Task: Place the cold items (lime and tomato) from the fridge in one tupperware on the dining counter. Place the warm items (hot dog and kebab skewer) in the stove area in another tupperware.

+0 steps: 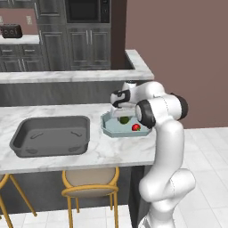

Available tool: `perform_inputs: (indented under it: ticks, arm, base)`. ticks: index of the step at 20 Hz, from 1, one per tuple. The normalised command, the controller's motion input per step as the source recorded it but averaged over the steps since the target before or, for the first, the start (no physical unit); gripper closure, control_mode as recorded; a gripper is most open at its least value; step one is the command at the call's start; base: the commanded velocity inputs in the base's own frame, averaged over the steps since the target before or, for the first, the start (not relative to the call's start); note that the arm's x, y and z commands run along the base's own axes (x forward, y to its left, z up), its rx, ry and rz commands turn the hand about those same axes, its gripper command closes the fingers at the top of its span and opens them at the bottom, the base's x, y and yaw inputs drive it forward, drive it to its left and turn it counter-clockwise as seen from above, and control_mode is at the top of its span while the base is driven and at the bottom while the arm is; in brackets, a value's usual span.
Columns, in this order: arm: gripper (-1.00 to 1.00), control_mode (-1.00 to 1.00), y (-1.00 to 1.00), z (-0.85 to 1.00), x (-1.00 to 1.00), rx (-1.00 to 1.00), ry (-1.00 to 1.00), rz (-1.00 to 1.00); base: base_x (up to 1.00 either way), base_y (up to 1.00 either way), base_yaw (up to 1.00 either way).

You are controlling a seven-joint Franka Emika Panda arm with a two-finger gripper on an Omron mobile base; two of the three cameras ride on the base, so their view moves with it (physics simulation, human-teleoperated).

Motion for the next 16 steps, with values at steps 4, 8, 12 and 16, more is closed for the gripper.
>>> perform_inputs:
  ticks: [4, 8, 12, 16]
  arm:
    - [1.00, -1.00, 0.00, -0.39, 0.17, 0.00, 0.00, 0.00]
    - [-1.00, -1.00, 0.00, -0.27, 0.12, 0.00, 0.00, 0.00]
    - [-1.00, -1.00, -0.03, 0.09, -0.26, 0.00, -0.21, -0.02]
    - [-1.00, -1.00, -0.02, 0.21, -0.22, 0.00, -0.22, -0.03]
  base:
    - [0.00, 0.00, 0.00]
    - [0.00, 0.00, 0.00]
    - [0.00, 0.00, 0.00]
    - [0.00, 0.00, 0.00]
